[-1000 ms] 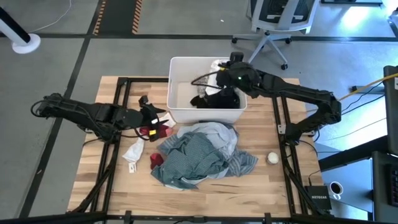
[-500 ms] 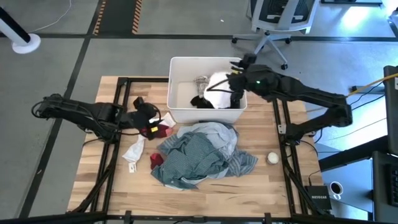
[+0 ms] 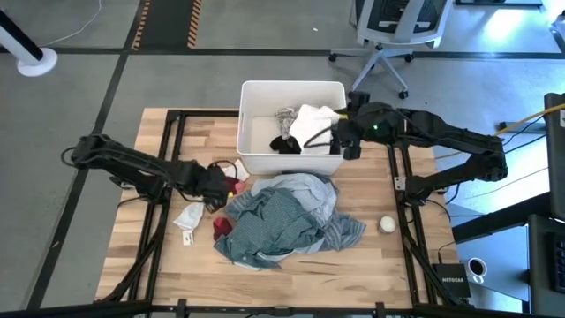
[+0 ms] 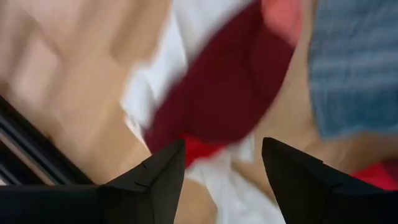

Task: Sort clothes
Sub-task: Put the bottom white sock into the white bin

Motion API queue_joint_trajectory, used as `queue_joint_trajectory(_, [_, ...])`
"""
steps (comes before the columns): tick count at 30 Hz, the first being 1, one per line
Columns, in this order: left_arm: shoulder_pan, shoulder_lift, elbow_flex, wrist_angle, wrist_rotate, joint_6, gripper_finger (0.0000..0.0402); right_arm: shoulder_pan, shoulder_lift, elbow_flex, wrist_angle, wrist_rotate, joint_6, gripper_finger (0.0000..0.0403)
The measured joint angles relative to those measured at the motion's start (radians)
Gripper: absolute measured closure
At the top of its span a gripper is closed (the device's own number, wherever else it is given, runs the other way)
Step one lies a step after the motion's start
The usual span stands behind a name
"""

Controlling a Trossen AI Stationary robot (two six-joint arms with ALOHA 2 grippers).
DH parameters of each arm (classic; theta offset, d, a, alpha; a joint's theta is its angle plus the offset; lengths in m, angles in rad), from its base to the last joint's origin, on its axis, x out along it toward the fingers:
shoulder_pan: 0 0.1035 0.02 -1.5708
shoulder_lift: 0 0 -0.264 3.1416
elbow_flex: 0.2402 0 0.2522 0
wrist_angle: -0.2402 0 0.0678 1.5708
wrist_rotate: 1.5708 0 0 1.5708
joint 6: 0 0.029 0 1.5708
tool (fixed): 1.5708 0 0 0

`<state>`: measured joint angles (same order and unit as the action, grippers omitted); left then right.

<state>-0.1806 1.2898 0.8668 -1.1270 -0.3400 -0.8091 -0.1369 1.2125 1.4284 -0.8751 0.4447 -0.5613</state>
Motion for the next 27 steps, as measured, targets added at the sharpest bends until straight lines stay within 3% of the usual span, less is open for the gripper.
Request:
queue_joint_trajectory(6, [0.000,0.080,-0.087,0.011,0.052,-0.102,0.0194,0.083,0.003,0.000,0.008,0.053,0.000,0.0138])
queue_joint_trajectory(11, [-0.003,0.115,-0.155,0.031,0.168,-0.104,0.0194,0.122,0.003,0.000,0.008,0.097,-0.001,0.0138])
queue_joint_trajectory(19, [0.034,0.109,-0.234,0.212,0.176,-0.070,0.0194,0.125,0.002,0.000,0.009,0.122,-0.014,0.0139])
queue_joint_trajectory(27, [0.065,0.104,-0.286,0.288,0.204,-0.020,0.0200,0.125,0.002,0.000,0.003,0.118,-0.020,0.0139])
